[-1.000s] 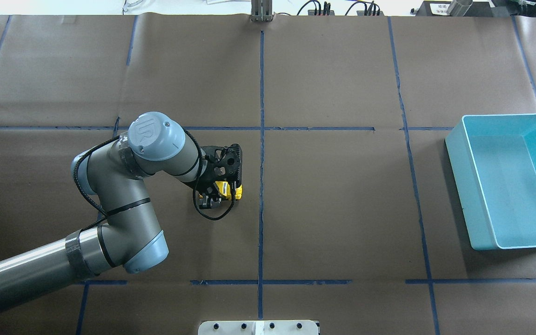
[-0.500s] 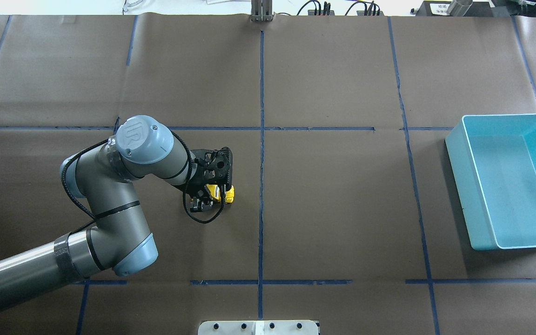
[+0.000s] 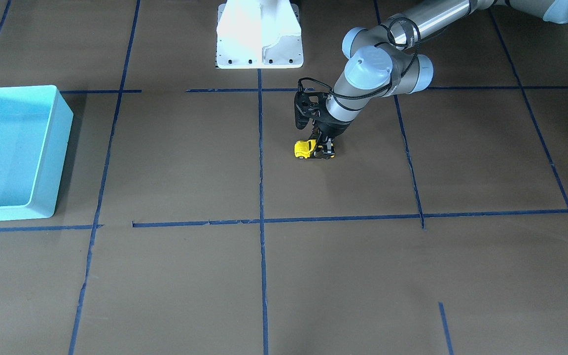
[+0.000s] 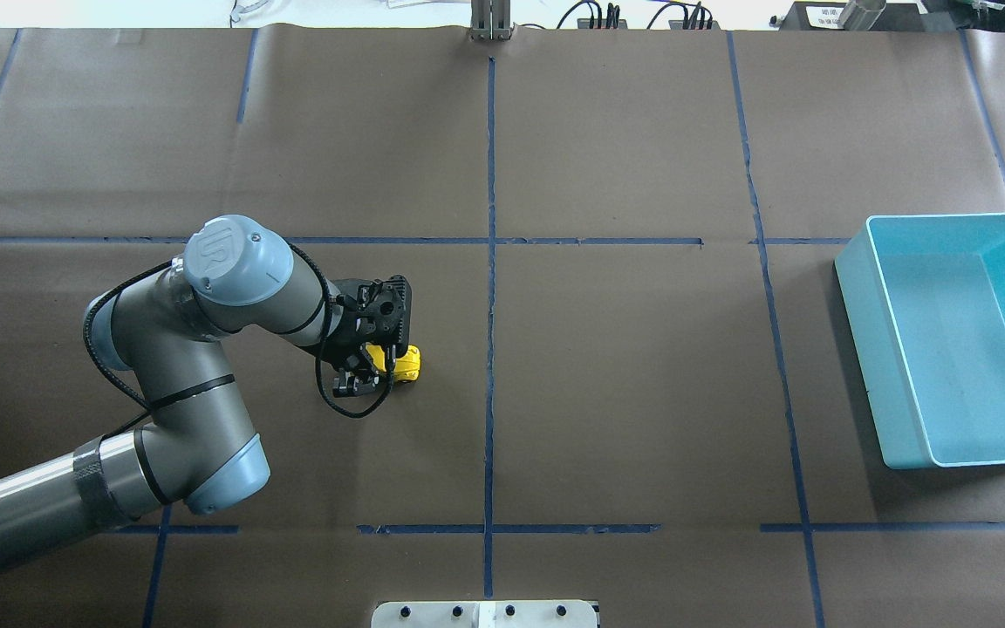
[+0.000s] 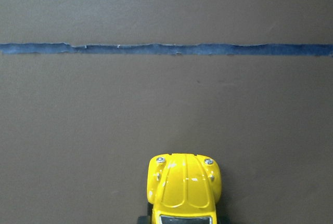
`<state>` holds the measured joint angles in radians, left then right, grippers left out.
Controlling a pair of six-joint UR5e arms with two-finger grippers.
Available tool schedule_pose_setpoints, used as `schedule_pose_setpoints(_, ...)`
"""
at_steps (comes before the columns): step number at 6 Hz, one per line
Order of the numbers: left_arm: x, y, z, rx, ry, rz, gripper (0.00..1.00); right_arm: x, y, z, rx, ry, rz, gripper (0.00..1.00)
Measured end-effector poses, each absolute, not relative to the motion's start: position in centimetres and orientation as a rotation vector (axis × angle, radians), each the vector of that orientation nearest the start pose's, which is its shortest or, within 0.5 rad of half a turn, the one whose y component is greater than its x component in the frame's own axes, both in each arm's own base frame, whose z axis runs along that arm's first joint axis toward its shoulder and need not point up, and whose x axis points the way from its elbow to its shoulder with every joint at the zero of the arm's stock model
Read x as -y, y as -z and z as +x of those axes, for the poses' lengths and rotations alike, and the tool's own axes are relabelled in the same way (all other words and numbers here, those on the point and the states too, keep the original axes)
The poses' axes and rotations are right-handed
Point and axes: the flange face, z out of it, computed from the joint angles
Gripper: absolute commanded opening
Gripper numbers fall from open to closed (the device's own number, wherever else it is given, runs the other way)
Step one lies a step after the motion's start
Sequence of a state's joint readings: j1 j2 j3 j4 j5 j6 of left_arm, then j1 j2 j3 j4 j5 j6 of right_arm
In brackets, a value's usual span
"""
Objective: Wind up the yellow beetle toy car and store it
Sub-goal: 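Drag the car backward along the table toward the left arm's base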
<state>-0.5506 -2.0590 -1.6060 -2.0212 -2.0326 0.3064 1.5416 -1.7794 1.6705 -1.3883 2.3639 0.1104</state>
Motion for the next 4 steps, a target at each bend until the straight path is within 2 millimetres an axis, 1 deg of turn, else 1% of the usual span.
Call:
schedule_pose_setpoints(1, 42.5, -32.2, 51.3, -0.813, -1.415, 0.818, 0.29, 40.8, -68.3, 5.0, 0.796, -0.048, 0.014, 1.0)
schedule_pose_setpoints(2, 42.6, -33.3, 50.4, -0.815, -1.41, 0.817, 0.29, 40.8, -68.3, 5.0, 0.796, -0.048, 0.014, 1.0)
schedule_pose_setpoints(3, 42.5, -34.4, 49.6, -0.814, -1.412, 0.826, 0.56, 40.8, -68.3, 5.0, 0.796, -0.048, 0.014, 1.0)
schedule_pose_setpoints(4, 42.5, -35.8, 49.1, -0.804, -1.427, 0.829, 1.0, 40.8, -68.3, 5.0, 0.796, -0.048, 0.014, 1.0)
